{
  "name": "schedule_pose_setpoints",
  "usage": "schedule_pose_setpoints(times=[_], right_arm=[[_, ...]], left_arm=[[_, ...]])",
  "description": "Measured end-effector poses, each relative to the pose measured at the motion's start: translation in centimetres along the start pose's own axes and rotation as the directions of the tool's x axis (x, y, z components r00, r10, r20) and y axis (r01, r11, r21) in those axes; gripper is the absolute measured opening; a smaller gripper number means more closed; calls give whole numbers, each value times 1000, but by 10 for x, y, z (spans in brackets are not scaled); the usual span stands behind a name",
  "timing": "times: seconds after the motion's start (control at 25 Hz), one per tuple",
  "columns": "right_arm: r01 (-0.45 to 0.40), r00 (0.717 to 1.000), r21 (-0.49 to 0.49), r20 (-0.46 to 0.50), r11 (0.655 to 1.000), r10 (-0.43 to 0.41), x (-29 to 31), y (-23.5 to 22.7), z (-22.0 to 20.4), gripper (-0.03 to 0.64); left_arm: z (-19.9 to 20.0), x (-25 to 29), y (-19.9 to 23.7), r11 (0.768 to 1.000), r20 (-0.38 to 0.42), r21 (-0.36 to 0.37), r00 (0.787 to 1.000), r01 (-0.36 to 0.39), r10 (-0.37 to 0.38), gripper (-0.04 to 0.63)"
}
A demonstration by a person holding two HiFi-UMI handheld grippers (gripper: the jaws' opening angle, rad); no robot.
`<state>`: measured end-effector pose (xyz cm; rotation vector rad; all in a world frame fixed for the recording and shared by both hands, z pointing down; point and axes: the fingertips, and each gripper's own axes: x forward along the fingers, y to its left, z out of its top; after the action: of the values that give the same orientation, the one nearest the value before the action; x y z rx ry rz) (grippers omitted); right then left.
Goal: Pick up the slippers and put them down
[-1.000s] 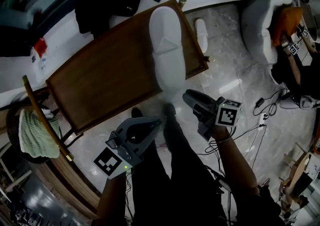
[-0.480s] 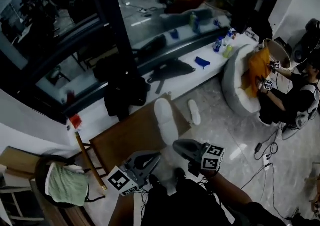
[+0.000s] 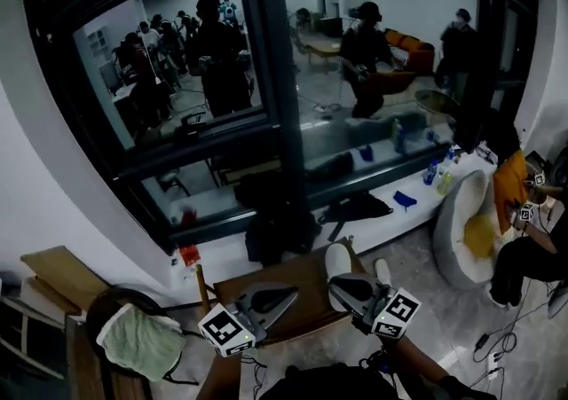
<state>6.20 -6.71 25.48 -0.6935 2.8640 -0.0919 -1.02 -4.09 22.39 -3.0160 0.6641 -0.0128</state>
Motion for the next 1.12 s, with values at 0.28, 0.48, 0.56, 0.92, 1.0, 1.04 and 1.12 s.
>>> schedule_pose_setpoints(times=[0.28, 0.48, 0.56, 0.92, 1.0, 1.04, 1.12], right_arm=[[-36, 998, -191, 38, 981, 44, 22, 32, 33, 38], [-61, 998, -193, 18, 979, 65, 34, 34, 25, 38], [-62, 998, -177, 16, 982, 66, 39, 32, 23, 38], [-97, 995, -137, -12, 986, 97, 46, 33, 16, 34], [-86, 996, -85, 9, 993, 87, 44, 31, 17, 34], [-79, 997, -68, 19, 995, 81, 44, 29, 17, 34], [-62, 998, -56, 9, 996, 63, 47, 28, 16, 32]], left_arm=[[12, -39, -5, 992, -24, 95, 996, -84, 86, 11], [-1, -55, 2, 988, -7, 34, 989, -149, 150, 11], [-5, -56, 5, 988, -9, 23, 988, -156, 156, 11], [-12, -49, 11, 992, -14, 11, 992, -126, 126, 12], [-15, -48, 10, 994, -16, -1, 994, -112, 112, 11], [-16, -47, 10, 995, -12, -9, 995, -104, 104, 11], [-16, -47, 10, 996, -1, -18, 996, -93, 93, 11]])
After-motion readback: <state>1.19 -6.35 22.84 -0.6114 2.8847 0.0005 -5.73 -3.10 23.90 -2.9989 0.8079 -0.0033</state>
